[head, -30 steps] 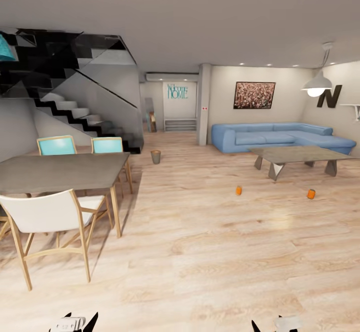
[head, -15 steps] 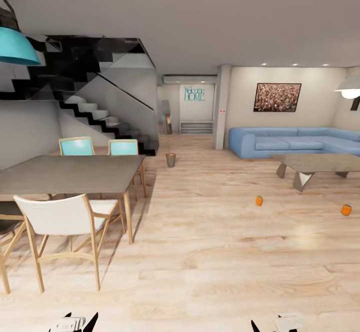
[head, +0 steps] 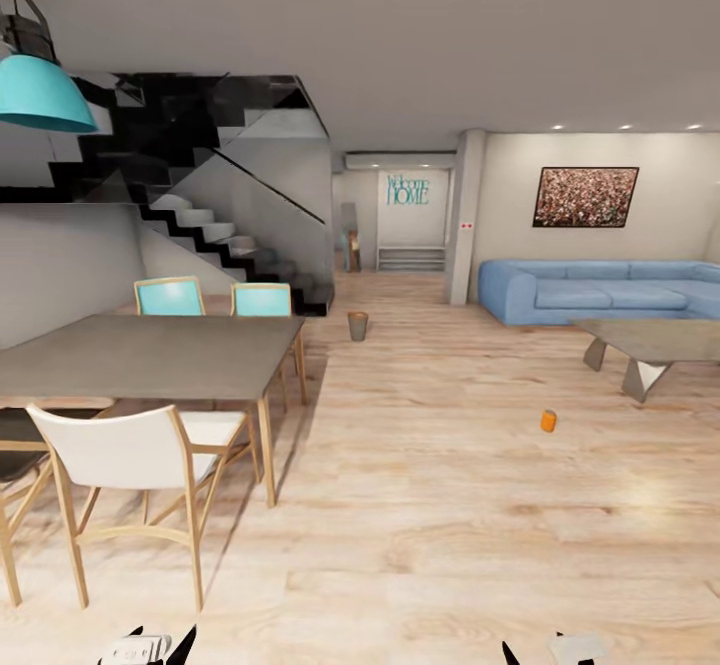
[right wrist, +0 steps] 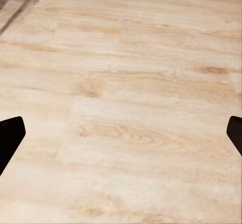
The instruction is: Put the three can of soda from the living room inside the tash can in the kitchen.
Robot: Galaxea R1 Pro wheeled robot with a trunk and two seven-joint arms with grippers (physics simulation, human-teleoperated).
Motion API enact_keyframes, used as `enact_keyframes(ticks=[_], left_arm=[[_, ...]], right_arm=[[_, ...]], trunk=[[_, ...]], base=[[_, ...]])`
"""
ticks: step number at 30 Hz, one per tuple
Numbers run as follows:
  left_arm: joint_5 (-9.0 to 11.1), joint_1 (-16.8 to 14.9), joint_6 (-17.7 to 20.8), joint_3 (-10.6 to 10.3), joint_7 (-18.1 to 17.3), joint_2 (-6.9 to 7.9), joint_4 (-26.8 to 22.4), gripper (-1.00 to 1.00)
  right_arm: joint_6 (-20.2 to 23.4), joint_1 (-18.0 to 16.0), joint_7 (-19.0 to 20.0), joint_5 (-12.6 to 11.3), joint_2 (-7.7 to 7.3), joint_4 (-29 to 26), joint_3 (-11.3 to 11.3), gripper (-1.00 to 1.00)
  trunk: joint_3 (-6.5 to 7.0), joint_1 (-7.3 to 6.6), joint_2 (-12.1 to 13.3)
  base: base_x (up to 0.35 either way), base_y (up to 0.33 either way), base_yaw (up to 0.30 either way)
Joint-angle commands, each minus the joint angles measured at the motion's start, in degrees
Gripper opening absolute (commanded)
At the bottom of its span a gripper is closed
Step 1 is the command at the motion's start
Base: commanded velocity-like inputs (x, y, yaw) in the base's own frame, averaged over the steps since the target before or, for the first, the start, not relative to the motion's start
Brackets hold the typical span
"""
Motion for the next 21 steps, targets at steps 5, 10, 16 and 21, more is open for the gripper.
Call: enact_keyframes(ticks=[5, 10, 16, 21], left_arm=[[0.0, 0.0, 0.0, 0.0, 0.0, 0.0, 0.0, 1.0], [0.0, 0.0, 0.0, 0.0, 0.0, 0.0, 0.0, 1.0], [0.0, 0.0, 0.0, 0.0, 0.0, 0.0, 0.0, 1.0], [0.0, 0.0, 0.0, 0.0, 0.0, -0.01, 0.0, 1.0]], right_arm=[[0.0, 0.0, 0.0, 0.0, 0.0, 0.0, 0.0, 1.0], [0.0, 0.0, 0.0, 0.0, 0.0, 0.0, 0.0, 1.0], [0.0, 0.0, 0.0, 0.0, 0.0, 0.0, 0.0, 1.0], [0.0, 0.0, 0.0, 0.0, 0.0, 0.0, 0.0, 1.0]], trunk=[[0.0, 0.0, 0.0], [0.0, 0.0, 0.0], [0.0, 0.0, 0.0], [0.0, 0.0, 0.0]], base=[[0.319, 0.0, 0.003], [0.32, -0.029, 0.001], [0.319, -0.083, 0.0], [0.318, -0.097, 0.0]])
